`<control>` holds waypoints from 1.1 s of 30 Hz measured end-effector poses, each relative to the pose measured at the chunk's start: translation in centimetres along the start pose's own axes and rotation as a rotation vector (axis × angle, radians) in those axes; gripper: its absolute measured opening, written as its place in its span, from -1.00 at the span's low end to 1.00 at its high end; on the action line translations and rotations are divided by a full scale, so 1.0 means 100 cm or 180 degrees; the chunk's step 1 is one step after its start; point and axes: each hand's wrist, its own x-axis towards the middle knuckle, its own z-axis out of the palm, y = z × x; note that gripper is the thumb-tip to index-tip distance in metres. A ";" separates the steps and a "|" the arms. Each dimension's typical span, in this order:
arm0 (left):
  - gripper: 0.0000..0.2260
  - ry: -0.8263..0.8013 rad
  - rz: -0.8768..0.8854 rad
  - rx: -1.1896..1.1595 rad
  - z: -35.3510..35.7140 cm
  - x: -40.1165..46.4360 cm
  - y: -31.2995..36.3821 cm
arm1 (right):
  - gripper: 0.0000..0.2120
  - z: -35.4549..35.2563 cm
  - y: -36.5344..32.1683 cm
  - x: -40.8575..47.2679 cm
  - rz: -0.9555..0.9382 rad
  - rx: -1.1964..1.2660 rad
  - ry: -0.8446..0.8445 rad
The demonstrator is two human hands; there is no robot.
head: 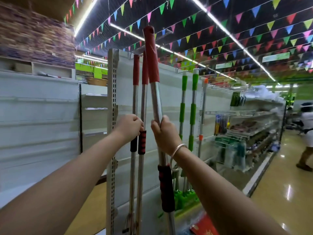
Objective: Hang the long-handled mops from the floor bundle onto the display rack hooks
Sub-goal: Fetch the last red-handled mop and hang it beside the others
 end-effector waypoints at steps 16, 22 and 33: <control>-0.76 0.0981 -0.0314 0.0559 0.079 0.134 0.001 | -0.83 -0.002 0.096 0.143 -0.0330 0.0710 -0.0247; -0.73 0.1373 -0.0452 0.0721 0.079 0.151 0.009 | -0.75 0.006 0.103 0.164 -0.0537 0.0791 -0.0554; -0.77 0.1526 -0.0557 0.0804 0.080 0.158 0.007 | -0.68 0.012 0.116 0.159 -0.0655 0.0558 -0.0621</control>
